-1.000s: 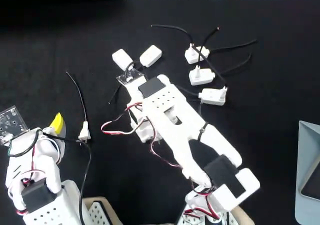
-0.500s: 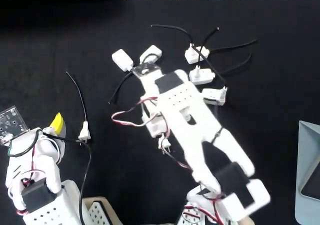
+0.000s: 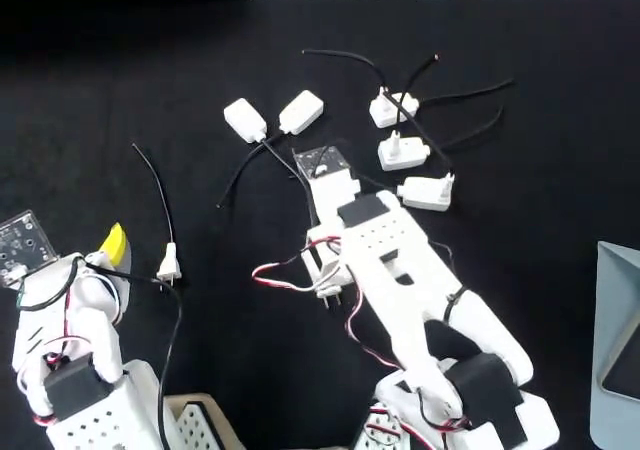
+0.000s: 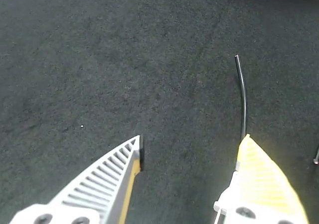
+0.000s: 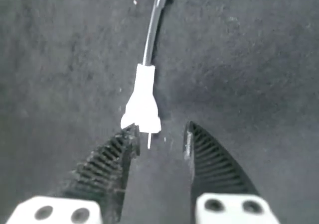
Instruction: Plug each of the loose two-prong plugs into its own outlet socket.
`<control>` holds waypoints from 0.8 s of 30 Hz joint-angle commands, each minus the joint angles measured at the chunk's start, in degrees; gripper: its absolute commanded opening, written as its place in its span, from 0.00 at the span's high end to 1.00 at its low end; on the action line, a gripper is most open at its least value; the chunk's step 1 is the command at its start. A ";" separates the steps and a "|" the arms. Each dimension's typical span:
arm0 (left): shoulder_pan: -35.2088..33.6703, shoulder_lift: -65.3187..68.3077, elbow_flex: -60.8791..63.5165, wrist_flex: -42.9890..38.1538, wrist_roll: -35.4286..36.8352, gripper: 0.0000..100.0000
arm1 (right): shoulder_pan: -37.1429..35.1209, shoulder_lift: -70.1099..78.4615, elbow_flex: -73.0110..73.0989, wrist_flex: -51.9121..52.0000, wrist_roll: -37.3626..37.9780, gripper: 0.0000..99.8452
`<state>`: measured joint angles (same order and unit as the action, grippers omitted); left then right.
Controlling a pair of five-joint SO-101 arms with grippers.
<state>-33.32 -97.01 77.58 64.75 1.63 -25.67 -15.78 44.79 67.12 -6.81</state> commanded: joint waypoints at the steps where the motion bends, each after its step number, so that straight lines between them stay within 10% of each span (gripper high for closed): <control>1: -0.48 -0.18 -0.13 -1.85 0.44 0.69 | 0.70 -2.33 1.80 -6.51 -1.14 0.86; 24: -0.48 -0.18 -0.04 -1.76 0.44 0.69 | -6.51 9.19 4.18 -13.63 -6.77 0.86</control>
<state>-33.32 -97.01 77.76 64.13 1.63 -32.44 -10.77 52.62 53.41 -12.97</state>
